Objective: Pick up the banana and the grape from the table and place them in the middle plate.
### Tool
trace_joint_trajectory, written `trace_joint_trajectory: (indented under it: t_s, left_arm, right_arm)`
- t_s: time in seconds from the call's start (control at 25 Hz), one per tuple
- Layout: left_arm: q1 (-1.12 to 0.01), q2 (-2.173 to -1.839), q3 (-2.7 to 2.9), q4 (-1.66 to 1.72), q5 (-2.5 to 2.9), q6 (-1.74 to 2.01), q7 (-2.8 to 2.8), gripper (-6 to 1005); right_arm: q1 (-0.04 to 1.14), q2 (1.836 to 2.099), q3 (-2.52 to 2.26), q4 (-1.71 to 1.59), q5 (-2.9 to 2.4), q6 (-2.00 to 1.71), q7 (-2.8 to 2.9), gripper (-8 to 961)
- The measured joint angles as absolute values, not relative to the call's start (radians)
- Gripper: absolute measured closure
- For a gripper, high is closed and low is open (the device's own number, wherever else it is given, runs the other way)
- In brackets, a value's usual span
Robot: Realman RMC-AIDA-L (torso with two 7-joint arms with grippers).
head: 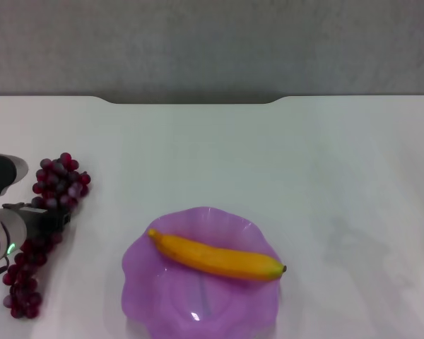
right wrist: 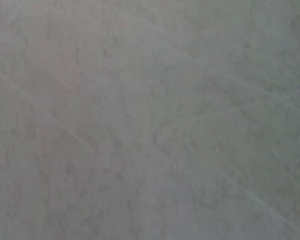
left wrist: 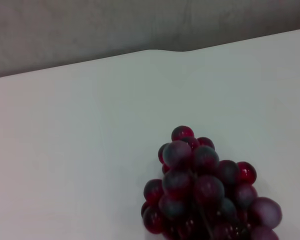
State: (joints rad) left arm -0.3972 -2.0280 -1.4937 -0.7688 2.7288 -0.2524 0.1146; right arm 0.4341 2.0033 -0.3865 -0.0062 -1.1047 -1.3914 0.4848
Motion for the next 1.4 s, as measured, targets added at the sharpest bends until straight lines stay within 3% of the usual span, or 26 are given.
trace_joint_trajectory:
  t_s: [1.4]
  left_arm:
    - [-0.356,-2.026,-1.496,-0.887,2.739,-0.278,0.123,664]
  right_arm:
    - [0.437,2.0,-0.389,-0.015,-1.113,-1.39,0.505,938]
